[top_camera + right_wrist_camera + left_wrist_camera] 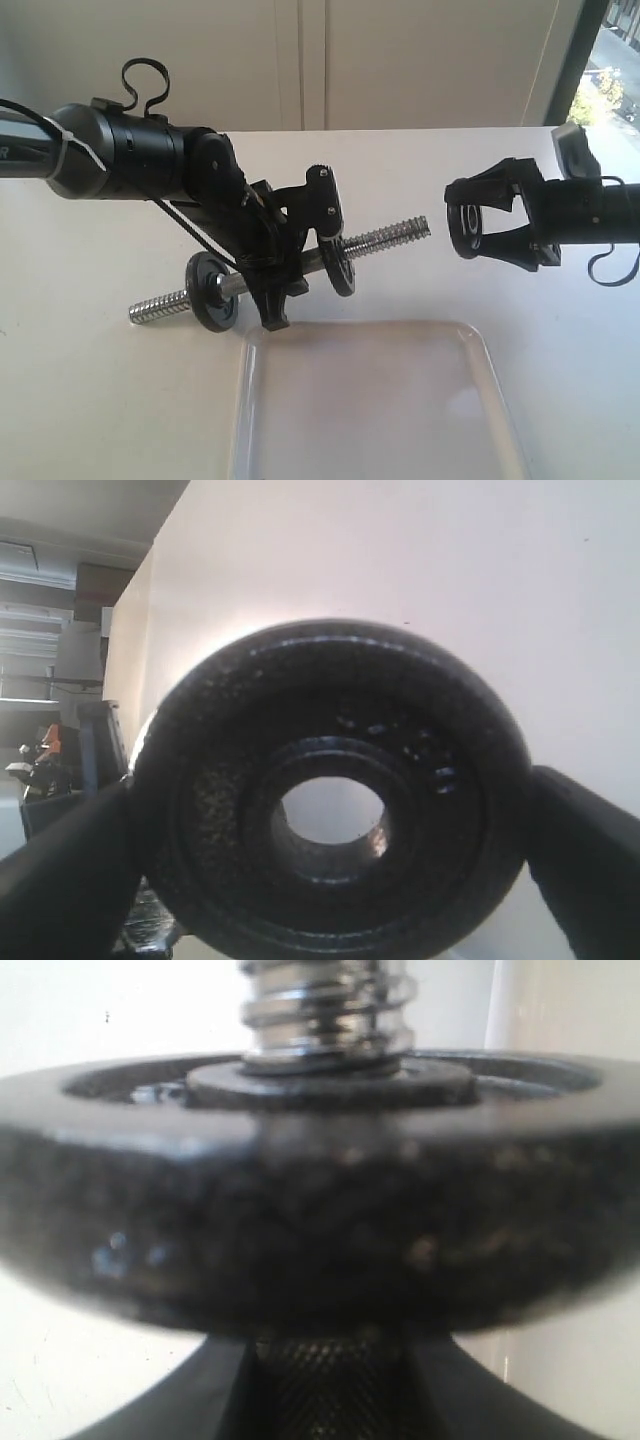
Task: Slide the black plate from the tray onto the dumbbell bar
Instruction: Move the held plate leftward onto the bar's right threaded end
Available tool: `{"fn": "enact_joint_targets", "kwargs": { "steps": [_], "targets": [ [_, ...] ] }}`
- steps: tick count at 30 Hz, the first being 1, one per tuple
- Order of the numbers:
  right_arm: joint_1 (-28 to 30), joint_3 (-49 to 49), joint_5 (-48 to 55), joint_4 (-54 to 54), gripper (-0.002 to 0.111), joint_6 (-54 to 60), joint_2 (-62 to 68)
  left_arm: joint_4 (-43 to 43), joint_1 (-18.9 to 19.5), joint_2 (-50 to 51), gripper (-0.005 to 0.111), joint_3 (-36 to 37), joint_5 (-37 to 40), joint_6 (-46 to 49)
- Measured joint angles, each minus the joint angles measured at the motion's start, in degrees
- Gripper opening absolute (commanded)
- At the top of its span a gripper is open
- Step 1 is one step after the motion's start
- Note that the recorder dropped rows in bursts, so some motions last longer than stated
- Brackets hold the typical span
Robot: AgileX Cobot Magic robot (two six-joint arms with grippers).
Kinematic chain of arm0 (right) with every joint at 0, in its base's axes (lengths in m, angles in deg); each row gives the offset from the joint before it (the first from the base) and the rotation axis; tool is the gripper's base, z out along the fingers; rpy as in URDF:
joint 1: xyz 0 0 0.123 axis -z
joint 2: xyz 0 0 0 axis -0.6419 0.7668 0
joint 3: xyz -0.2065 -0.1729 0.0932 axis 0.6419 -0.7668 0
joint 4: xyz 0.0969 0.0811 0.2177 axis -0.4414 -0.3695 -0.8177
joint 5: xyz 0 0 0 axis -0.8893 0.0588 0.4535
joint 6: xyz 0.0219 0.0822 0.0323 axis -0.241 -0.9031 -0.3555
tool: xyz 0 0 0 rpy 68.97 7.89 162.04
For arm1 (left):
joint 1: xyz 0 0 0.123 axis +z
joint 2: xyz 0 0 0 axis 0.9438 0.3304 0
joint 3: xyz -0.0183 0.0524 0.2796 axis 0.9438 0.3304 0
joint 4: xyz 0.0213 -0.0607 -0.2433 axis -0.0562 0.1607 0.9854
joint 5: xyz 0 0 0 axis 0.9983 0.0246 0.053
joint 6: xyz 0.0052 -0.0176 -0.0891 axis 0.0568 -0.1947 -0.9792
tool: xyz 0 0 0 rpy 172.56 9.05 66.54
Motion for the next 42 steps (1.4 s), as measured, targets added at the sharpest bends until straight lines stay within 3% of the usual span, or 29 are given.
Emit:
{"fn": "enact_joint_targets", "kwargs": {
  "steps": [8, 42],
  "targets": [
    [-4.12, 0.0, -0.65, 3.52, 0.0, -1.55, -2.63, -0.14, 0.09, 0.0, 0.0, 0.0, 0.43, 0.17],
    [-6.79, -0.66, 0.56, 7.42, 0.0, -1.91, -8.16, -0.23, 0.09, 0.1, 0.0, 0.0, 0.16, 0.07]
  ]
}}
